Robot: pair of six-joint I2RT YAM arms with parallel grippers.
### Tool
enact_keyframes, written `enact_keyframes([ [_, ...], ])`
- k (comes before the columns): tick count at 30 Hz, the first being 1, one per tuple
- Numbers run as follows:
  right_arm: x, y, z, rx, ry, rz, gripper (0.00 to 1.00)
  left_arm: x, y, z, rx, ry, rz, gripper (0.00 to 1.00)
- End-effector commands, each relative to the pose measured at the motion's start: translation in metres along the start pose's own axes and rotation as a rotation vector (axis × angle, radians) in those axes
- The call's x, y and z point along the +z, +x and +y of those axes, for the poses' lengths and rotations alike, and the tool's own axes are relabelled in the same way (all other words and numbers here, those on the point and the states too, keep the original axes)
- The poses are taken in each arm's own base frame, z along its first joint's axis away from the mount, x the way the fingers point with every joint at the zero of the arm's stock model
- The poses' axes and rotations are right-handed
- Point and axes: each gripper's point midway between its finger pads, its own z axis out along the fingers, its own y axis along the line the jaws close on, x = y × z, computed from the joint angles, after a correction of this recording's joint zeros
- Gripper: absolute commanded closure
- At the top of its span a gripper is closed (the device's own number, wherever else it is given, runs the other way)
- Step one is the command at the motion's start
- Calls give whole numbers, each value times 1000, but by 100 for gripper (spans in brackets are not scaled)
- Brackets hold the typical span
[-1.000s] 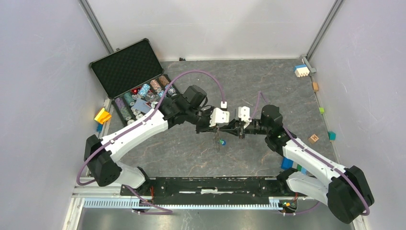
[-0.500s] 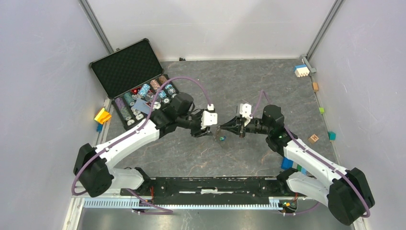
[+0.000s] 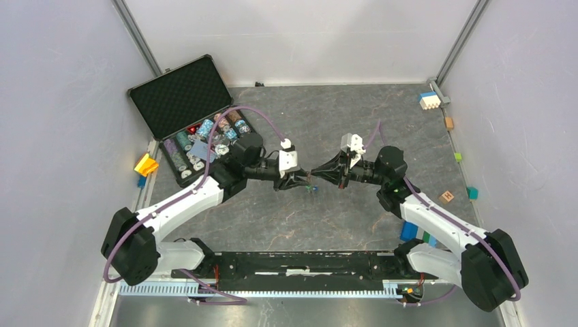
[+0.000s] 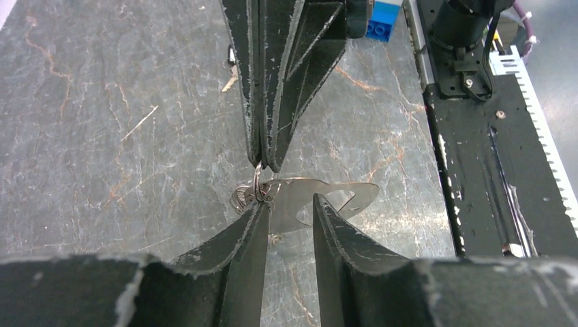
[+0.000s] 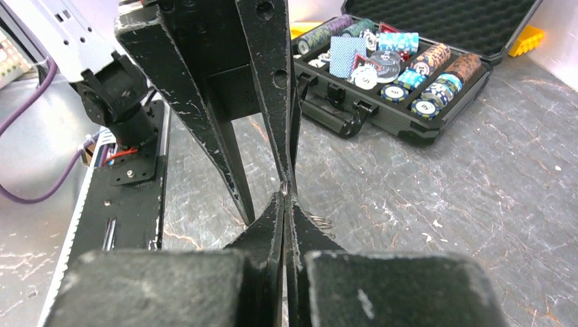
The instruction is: Put the keys on the keyring
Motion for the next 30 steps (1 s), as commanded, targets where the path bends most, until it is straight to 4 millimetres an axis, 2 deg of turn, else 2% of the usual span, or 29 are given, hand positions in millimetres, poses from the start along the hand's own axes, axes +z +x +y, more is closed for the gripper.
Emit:
enact_keyframes([
  [1,2,-28,2,-32,-22,-87,100,0,-29,4,-6,12,-120,64],
  [18,0,-13,0,-22,-18,-67,100,-4,-42,11,-84,21,-189,76],
  [24,-2,-10,-2,-24,-8,-60,100,-7,-39,14,-88,4,-188,76],
  [30,-3,-9,-4,-21,-1,-58,100,-9,-34,11,-52,7,-186,71],
])
